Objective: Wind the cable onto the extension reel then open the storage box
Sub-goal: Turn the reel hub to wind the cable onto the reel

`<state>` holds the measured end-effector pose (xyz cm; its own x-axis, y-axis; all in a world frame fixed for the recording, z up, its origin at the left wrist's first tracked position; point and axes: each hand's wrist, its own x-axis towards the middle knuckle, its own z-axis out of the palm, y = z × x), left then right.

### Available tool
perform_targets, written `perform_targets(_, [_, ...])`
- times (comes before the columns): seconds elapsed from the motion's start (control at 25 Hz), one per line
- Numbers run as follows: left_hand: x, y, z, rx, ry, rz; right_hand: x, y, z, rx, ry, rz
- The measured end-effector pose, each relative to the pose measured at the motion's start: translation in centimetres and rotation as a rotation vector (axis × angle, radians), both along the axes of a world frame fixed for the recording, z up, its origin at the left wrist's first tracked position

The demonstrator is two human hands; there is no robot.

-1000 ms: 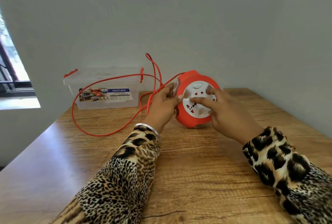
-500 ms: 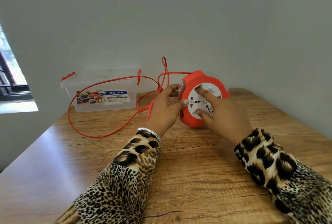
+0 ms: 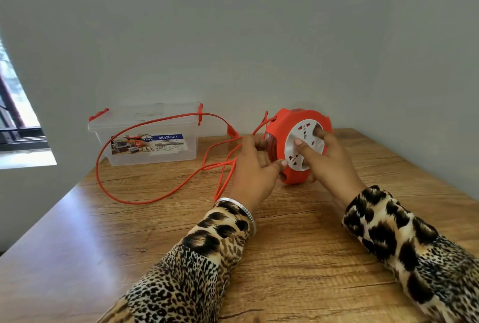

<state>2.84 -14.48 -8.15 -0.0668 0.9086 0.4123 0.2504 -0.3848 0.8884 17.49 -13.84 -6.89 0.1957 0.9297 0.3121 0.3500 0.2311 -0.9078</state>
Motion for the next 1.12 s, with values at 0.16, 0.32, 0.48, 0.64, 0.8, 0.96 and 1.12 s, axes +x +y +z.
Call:
perform_targets(0.16, [0.6, -0.1, -0.3, -0.006, 0.018, -0.007, -0.2, 0.1, 0.5, -0.203, 0.405, 0.114])
perform_targets(0.32, [1.0, 0.3, -1.1, 0.024, 0.026, 0.009, -0.1, 0.5, 0.4, -0.287, 0.680, 0.243])
perform_targets(0.48, [1.4, 0.3, -1.2, 0.095, 0.142, 0.070, -0.2, 0.4, 0.5, -0.307, 0.723, 0.291])
perform_targets(0.64, [0.4, 0.8, -0.6, 0.125, 0.076, 0.045, 0.3, 0.4, 0.6, -0.337, 0.540, 0.228])
perform_targets(0.8, [-1.5, 0.8, 0.8, 0.055, -0.142, -0.033, 0.4, 0.4, -0.3, -0.023, -0.209, 0.015])
perform_targets(0.96, [-3.3, 1.0, 1.6, 0.021, -0.178, -0.054, -0.1, -0.5, 0.3, 0.453, -0.836, 0.120])
perform_targets(1.12, [-4.0, 1.0, 2.1, -0.002, -0.123, -0.107, -1.4, -0.8, -0.2, 0.364, -1.227, 0.072])
